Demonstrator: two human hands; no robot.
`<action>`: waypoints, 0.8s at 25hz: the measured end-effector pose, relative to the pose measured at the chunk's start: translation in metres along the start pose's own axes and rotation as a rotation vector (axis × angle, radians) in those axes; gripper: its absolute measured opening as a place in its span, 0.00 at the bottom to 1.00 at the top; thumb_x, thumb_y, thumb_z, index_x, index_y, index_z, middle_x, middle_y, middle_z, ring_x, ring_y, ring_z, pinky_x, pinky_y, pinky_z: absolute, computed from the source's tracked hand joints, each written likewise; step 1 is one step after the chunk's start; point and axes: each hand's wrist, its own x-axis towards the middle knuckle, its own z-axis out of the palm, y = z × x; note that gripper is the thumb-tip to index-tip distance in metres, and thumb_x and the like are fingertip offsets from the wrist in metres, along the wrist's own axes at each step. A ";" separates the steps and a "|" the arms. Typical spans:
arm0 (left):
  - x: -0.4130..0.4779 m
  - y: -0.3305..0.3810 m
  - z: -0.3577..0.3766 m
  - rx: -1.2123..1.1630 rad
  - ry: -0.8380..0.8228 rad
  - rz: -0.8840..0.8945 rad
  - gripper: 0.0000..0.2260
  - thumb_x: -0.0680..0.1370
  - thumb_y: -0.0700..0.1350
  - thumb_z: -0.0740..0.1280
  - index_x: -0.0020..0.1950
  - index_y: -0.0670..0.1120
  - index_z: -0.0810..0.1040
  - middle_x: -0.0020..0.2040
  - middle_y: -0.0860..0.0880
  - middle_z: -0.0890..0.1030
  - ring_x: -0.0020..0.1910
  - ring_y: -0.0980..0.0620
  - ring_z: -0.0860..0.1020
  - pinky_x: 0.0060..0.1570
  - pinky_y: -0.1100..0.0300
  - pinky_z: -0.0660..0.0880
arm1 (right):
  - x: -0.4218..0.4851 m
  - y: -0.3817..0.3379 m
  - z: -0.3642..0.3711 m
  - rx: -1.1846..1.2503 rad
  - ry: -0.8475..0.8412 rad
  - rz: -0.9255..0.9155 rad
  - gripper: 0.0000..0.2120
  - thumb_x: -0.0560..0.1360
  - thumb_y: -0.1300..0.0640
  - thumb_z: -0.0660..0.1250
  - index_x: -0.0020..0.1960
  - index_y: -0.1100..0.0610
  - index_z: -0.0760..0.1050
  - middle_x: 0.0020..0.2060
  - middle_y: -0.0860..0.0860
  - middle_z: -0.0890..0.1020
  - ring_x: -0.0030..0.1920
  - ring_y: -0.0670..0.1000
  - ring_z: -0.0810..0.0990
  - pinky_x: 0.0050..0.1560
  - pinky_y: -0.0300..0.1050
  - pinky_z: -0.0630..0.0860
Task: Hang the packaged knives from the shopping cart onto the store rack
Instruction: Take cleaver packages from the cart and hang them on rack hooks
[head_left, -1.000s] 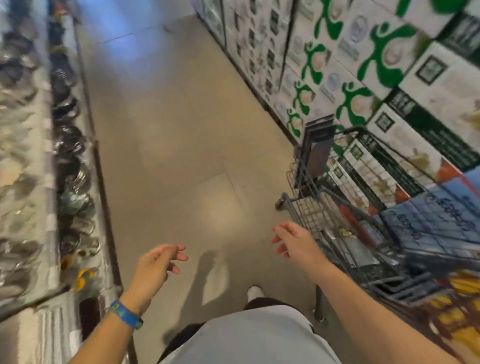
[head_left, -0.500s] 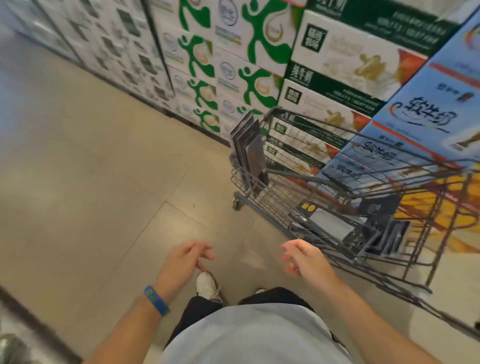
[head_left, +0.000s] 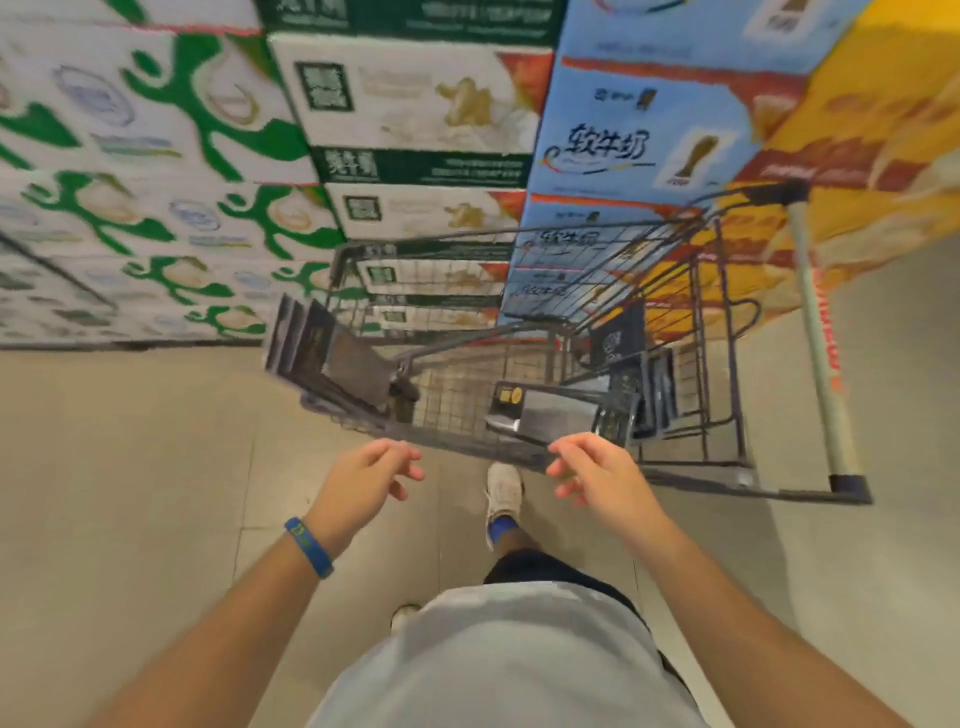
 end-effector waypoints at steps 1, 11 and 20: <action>0.012 0.013 0.006 0.029 -0.011 0.008 0.11 0.83 0.44 0.61 0.50 0.45 0.83 0.42 0.47 0.86 0.30 0.57 0.78 0.26 0.72 0.69 | 0.016 -0.003 -0.007 0.002 0.009 -0.015 0.09 0.83 0.54 0.64 0.50 0.52 0.82 0.39 0.51 0.86 0.33 0.47 0.81 0.32 0.34 0.74; 0.097 0.100 0.048 0.008 0.018 -0.024 0.12 0.83 0.38 0.59 0.48 0.41 0.82 0.39 0.44 0.85 0.26 0.60 0.77 0.23 0.71 0.68 | 0.181 -0.013 -0.072 -1.283 0.020 -0.082 0.19 0.81 0.47 0.64 0.69 0.54 0.74 0.68 0.55 0.75 0.70 0.60 0.70 0.65 0.58 0.70; 0.123 0.098 0.038 0.112 -0.023 -0.125 0.11 0.83 0.42 0.61 0.46 0.46 0.83 0.37 0.50 0.86 0.24 0.59 0.76 0.22 0.71 0.67 | 0.191 0.010 -0.051 -1.627 -0.060 0.041 0.24 0.78 0.44 0.68 0.68 0.58 0.72 0.61 0.57 0.78 0.61 0.58 0.75 0.60 0.53 0.73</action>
